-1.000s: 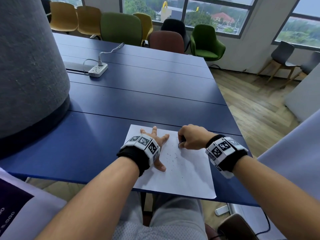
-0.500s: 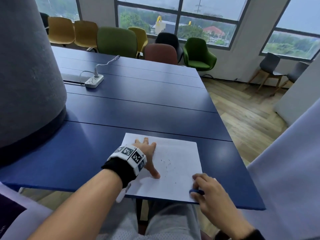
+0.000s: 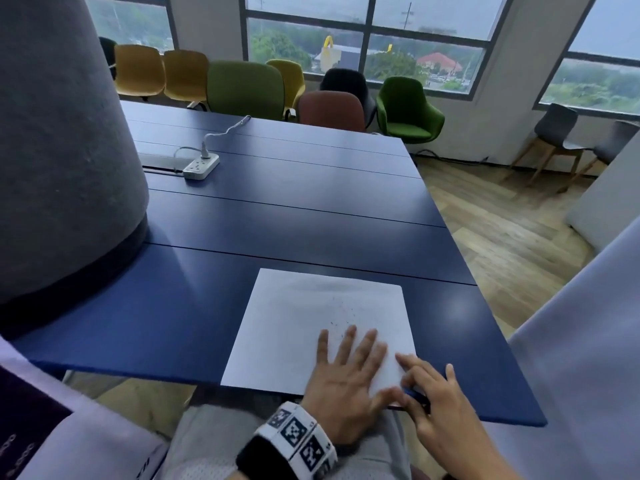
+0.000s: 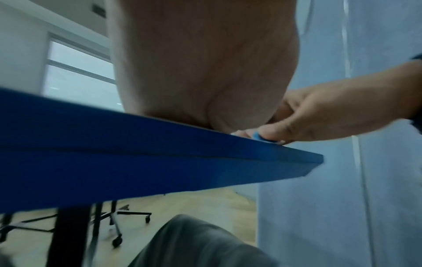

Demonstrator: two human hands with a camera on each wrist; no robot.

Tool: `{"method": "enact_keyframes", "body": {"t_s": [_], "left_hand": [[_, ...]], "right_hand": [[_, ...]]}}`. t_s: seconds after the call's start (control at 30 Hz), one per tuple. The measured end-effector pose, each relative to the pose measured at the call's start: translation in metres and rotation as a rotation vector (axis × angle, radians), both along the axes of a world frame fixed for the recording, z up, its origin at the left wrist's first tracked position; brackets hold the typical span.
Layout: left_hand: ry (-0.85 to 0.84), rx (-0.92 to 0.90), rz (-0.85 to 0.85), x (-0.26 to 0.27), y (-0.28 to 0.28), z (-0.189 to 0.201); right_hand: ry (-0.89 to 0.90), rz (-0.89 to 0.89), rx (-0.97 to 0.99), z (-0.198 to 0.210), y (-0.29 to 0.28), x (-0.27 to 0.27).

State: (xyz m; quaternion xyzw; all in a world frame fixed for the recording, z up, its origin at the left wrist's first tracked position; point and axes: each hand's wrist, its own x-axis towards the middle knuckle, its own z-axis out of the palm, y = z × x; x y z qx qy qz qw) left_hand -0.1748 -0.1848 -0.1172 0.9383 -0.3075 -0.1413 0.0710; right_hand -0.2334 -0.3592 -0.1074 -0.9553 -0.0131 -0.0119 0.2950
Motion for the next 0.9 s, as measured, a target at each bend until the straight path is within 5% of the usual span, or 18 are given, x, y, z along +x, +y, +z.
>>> {"method": "enact_keyframes", "body": {"t_s": [0.27,0.4,0.47,0.5,0.63,0.8,0.9], "left_hand": [[0.078,0.048,0.617,0.035,0.074,0.016],[-0.107,-0.046,0.192,0.005,0.02,0.0],[-0.132,-0.044,-0.079,-0.009,-0.006,-0.008],[-0.064,-0.038,-0.081,-0.011,-0.009,-0.003],[-0.125,0.004,0.164,0.011,0.028,-0.007],[0.179,0.088,0.617,0.035,0.091,0.022],[0.158,0.082,0.629,0.041,0.081,0.043]], "right_hand": [[0.049,-0.037,-0.007,0.004,0.006,-0.003],[0.046,-0.044,-0.018,0.005,0.005,-0.002],[0.037,-0.042,-0.026,0.004,0.004,-0.001],[0.044,-0.041,-0.03,0.005,0.005,-0.002],[0.055,-0.066,-0.017,0.009,0.008,-0.004],[0.094,-0.072,-0.033,0.016,0.014,-0.006],[0.094,-0.073,-0.024,0.013,0.013,-0.004]]}}
